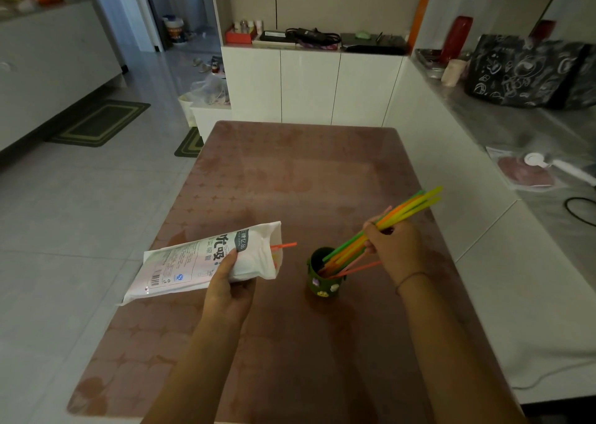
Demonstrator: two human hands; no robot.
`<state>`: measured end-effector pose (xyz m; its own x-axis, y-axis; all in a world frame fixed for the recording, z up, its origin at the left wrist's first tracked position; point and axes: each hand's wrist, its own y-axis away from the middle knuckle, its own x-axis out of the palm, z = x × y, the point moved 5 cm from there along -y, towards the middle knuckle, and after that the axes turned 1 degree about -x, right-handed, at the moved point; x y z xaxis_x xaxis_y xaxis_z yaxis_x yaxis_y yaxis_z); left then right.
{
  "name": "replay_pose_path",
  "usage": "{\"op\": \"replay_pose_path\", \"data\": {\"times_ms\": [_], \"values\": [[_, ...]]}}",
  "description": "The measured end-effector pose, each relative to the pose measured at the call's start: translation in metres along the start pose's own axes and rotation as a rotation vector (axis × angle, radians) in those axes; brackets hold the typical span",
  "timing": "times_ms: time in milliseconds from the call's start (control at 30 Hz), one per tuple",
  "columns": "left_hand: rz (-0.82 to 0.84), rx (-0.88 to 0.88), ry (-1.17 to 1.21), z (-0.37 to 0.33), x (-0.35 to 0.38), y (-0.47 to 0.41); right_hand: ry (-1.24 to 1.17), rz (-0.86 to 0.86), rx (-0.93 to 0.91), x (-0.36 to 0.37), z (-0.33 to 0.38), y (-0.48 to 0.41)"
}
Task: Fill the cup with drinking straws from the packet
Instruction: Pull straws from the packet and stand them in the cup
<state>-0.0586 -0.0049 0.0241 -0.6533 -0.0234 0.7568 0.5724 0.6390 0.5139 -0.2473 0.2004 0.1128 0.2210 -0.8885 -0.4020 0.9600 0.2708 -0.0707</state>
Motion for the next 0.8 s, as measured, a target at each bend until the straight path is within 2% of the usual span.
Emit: {"op": "replay_pose_path", "data": {"times_ms": [167,433,633,800], "values": [[0.003,0.004,0.012,-0.001,-0.001,0.001,0.035,0.08,0.026,0.019,-0.002,0.0],[-0.014,0.003,0.017,-0.002,-0.006,0.002,0.125,0.041,-0.071,0.01,0.007,-0.004],[-0.007,0.001,0.005,0.0,-0.003,0.004,0.053,-0.053,-0.139,-0.003,0.006,-0.005],[0.014,-0.022,-0.015,0.005,0.005,0.009,0.169,-0.034,-0.189,0.004,0.001,-0.006]]}}
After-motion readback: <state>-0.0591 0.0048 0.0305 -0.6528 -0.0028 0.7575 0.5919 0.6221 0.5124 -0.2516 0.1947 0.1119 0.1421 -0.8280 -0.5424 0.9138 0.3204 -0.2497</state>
